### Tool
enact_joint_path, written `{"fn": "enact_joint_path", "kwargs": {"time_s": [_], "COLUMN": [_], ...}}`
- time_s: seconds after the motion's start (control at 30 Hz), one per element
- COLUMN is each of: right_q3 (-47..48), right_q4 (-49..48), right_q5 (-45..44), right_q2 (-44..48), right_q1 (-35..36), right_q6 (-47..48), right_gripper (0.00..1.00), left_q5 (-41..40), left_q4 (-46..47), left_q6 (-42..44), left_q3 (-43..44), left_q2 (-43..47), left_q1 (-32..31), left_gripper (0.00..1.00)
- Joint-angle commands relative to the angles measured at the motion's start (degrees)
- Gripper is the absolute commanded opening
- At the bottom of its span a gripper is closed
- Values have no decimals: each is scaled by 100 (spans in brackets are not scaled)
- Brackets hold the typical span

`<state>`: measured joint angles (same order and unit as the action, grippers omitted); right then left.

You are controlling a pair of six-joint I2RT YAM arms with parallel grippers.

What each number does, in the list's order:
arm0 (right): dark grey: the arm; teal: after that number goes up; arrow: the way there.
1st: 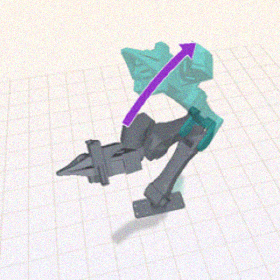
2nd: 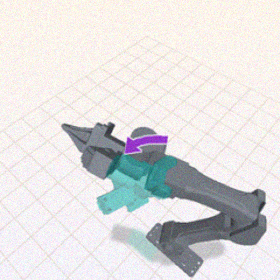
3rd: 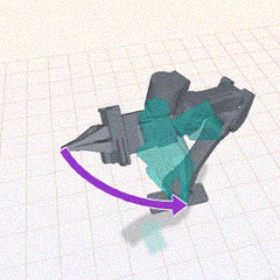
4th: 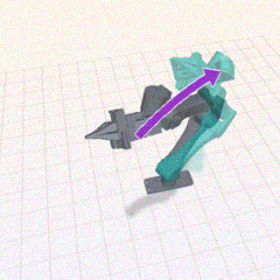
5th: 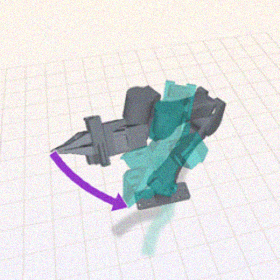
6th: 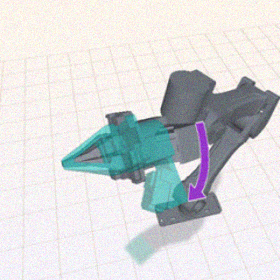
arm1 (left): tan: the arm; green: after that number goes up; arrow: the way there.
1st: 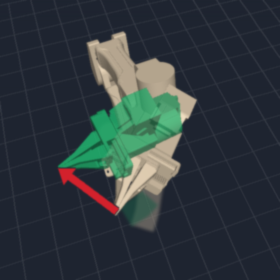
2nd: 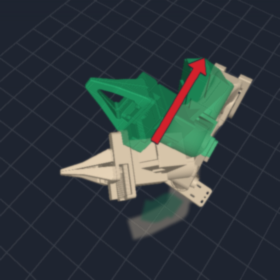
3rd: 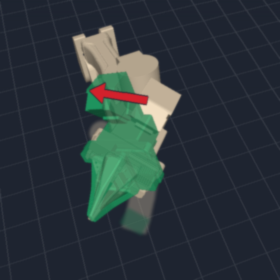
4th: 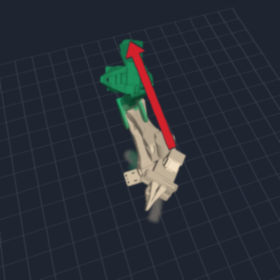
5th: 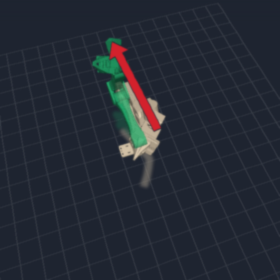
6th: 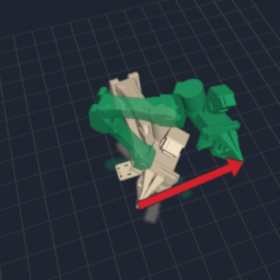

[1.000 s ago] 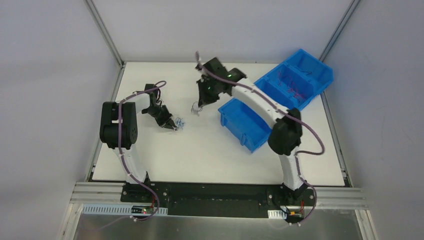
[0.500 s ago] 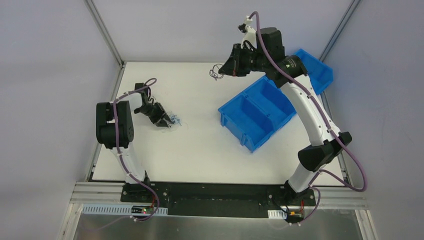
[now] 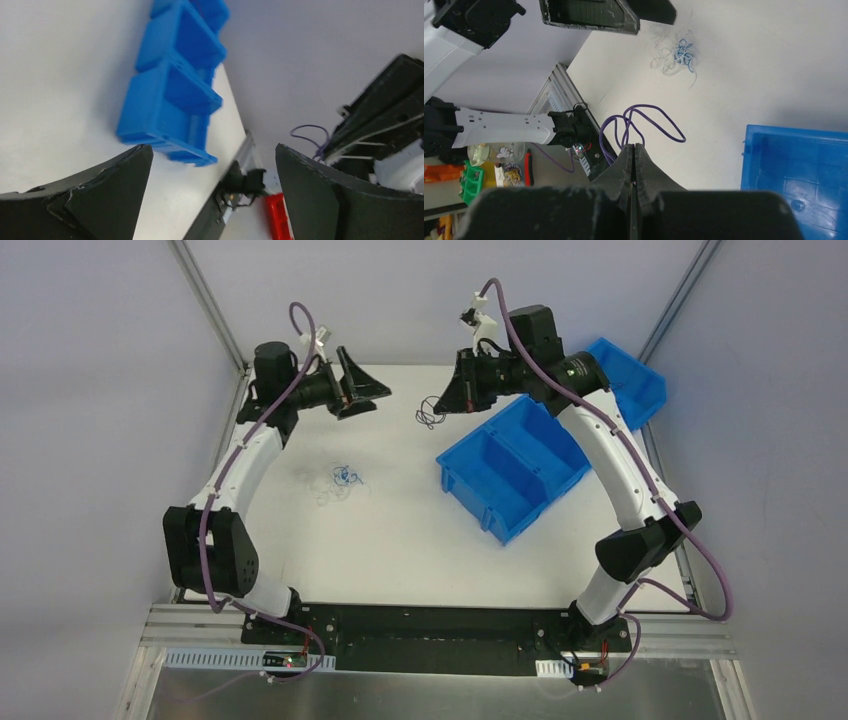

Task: Untangle the cables

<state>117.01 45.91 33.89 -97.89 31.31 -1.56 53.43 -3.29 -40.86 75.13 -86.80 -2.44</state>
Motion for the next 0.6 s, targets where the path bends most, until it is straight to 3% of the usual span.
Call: {"fn": "enact_joint_path", "kwargs": {"time_s": [0.0,0.03,0.17,0.27,0.4,0.57], "right_q3": [111,116,138,157,214,252], "right_q4": [581,636,707,717,845,858], "right_q5": [760,856,944,851,514,342], "right_q2": [122,129,216,220,174,157], "right_q1": [123,149,302,398,459,464], "right_q6": [560,602,769,811,978,1057], "right_gripper": [0,0,0,0,0,0], "left_q5": [811,855,1007,1028,1143,1177], "left_q4": [3094,3576,3433,3535,3806,4156], "left_q6": [-2458,-2812,-2946,-3130,-3276,-3618], "left_q3": [-691,-735,-544,-599,-740,-785], "left_q2": [-15,-65,-240,-280,-277,-258], "left_q1": [-485,-543,-704,-850,-1154,-1320], "left_gripper": [95,92,68,59,58,71]}}
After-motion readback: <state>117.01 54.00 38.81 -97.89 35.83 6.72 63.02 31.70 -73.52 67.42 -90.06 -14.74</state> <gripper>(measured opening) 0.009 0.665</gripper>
